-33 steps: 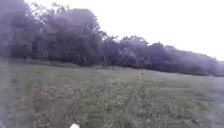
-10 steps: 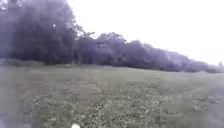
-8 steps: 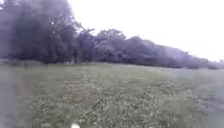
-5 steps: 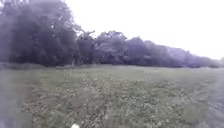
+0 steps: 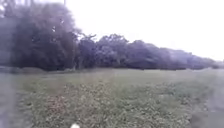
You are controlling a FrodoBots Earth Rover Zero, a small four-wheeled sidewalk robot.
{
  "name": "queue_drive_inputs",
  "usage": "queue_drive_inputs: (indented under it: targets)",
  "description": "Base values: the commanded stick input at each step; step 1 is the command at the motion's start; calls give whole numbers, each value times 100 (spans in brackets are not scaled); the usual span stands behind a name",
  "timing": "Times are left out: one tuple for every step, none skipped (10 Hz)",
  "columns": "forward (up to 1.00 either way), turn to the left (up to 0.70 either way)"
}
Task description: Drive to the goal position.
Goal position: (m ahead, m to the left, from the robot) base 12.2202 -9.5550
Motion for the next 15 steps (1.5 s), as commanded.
queue_drive_inputs:
  targets:
    - [70,0]
    - [70,0]
    - [70,0]
    - [70,0]
    - [70,0]
    - [70,0]
    - [70,0]
    - [70,0]
    - [70,0]
    - [70,0]
    - [70,0]
    - [70,0]
    - [70,0]
    - [70,0]
    - [70,0]
